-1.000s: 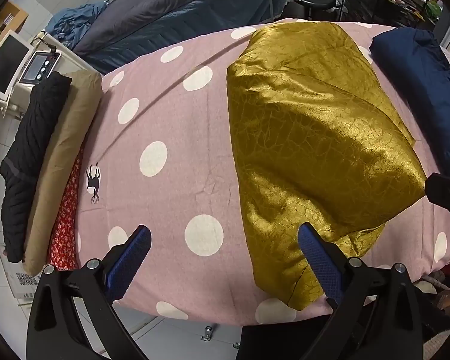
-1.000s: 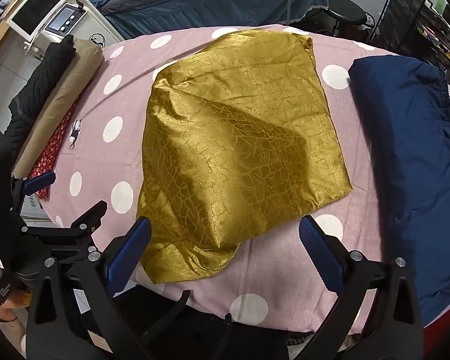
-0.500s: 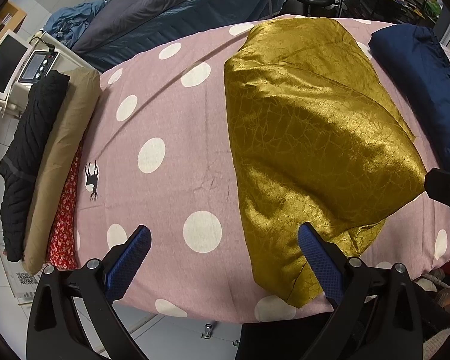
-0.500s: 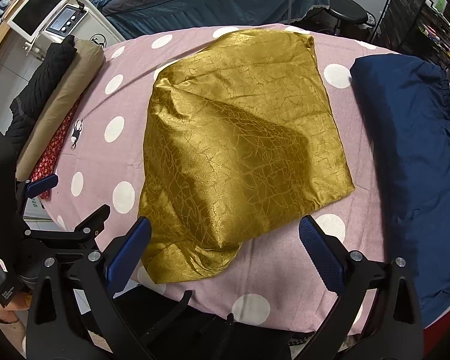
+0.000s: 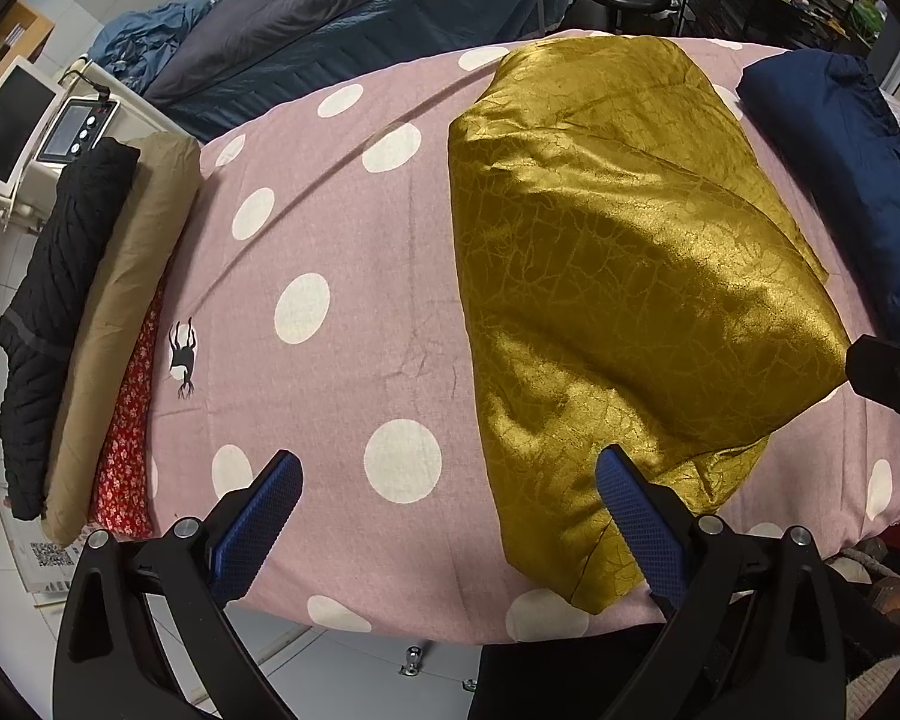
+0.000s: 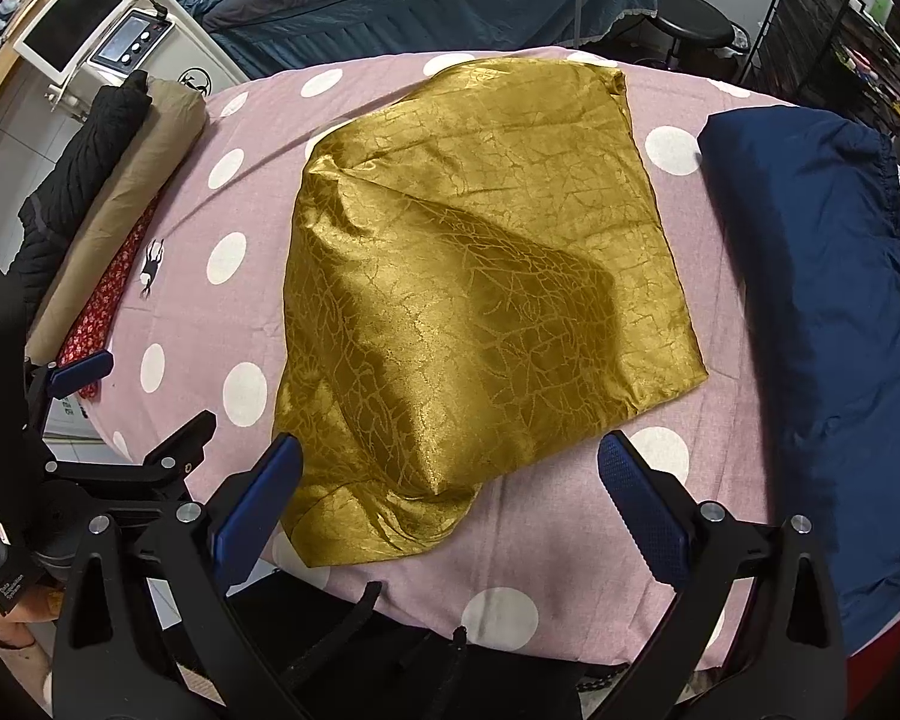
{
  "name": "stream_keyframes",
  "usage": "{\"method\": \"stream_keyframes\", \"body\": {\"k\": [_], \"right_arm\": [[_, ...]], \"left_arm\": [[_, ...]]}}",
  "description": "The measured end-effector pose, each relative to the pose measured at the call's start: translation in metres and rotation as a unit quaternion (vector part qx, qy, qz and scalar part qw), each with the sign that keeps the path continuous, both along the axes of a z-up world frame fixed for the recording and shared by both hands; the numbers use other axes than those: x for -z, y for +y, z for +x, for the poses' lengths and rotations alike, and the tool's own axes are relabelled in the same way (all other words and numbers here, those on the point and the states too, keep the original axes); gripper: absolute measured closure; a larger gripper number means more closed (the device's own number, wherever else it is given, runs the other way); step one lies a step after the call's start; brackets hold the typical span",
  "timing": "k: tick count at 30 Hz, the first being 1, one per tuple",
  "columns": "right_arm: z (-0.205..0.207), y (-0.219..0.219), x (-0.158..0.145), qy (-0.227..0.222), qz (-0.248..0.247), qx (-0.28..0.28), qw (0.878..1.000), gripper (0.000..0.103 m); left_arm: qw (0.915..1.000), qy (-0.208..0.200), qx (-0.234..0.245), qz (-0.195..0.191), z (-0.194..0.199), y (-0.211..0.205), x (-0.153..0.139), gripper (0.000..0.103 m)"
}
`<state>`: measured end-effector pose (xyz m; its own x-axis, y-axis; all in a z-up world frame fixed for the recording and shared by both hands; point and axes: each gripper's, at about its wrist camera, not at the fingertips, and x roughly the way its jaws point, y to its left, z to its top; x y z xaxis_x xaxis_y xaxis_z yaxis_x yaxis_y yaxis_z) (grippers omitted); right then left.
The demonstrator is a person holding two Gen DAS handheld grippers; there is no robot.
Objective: Fold large clothes
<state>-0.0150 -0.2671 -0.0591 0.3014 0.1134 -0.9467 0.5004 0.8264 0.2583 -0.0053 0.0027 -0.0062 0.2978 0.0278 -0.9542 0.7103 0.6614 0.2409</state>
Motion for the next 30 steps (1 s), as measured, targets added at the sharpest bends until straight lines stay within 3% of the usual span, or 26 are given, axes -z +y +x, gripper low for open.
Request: {"method": "stream_keyframes", "body": {"k": [30], "right_arm": [[-0.0024,0.0029,-0.0047,-0.002,-0.010,-0.002,1.000,0.006]], "left_arm": [[1.0000,0.000,0.000,-0.001,-0.0025,0.0039,-0.0002,0.007]]}}
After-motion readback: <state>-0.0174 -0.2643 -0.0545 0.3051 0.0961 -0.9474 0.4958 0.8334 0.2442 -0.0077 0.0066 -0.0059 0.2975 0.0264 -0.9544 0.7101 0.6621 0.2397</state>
